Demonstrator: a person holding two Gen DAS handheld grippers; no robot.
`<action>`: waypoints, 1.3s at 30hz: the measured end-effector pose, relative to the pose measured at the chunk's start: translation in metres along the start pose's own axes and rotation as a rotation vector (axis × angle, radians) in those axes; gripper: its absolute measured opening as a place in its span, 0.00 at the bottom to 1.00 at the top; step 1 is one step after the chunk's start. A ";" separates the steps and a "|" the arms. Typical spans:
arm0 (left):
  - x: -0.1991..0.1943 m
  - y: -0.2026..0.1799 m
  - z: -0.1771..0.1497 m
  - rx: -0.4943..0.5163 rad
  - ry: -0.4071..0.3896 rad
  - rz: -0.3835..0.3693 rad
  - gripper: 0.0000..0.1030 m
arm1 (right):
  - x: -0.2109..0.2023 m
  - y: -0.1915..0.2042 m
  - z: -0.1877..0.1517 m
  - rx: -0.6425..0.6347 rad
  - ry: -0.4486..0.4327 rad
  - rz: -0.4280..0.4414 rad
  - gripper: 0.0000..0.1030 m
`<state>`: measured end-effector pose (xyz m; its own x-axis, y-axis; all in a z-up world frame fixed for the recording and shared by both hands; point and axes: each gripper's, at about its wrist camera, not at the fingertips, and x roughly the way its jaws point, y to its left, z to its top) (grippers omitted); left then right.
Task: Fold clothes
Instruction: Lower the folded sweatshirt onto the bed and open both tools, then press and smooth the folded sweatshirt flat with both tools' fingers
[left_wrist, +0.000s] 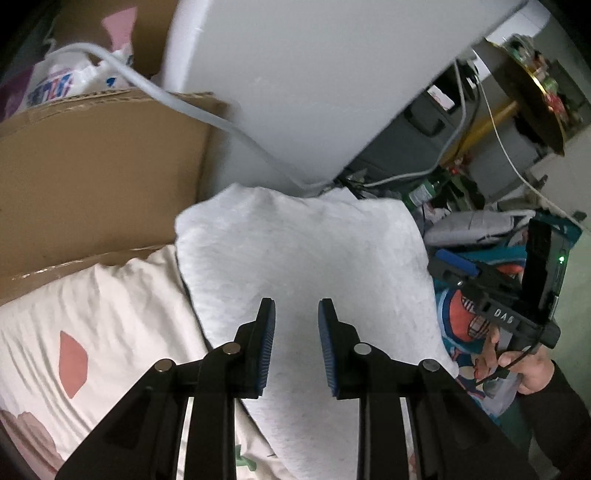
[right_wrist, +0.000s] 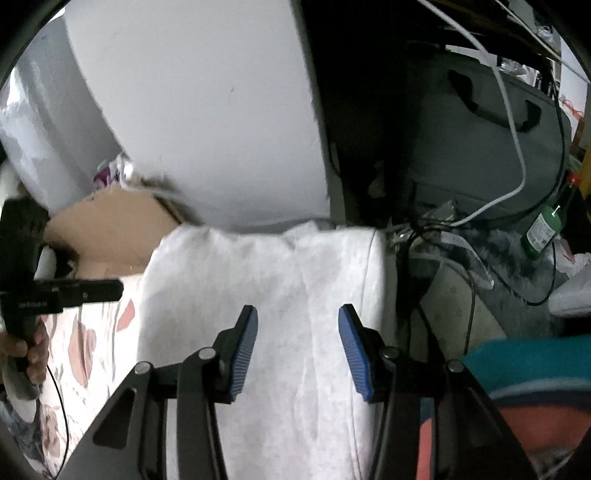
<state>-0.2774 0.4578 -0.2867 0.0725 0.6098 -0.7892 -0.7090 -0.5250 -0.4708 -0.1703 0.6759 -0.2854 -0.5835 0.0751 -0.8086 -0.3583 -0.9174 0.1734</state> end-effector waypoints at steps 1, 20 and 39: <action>0.003 -0.001 -0.002 -0.005 0.003 -0.002 0.23 | 0.002 -0.001 -0.004 0.000 0.009 -0.003 0.43; 0.066 0.007 -0.014 0.019 0.119 0.105 0.23 | 0.069 -0.029 -0.038 0.009 0.198 -0.118 0.00; 0.034 -0.030 -0.072 0.047 0.079 0.012 0.23 | 0.003 0.000 -0.100 -0.139 0.162 -0.091 0.09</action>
<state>-0.2027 0.4512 -0.3277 0.1182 0.5539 -0.8242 -0.7420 -0.5023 -0.4440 -0.0990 0.6371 -0.3437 -0.4249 0.1070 -0.8989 -0.2942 -0.9554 0.0253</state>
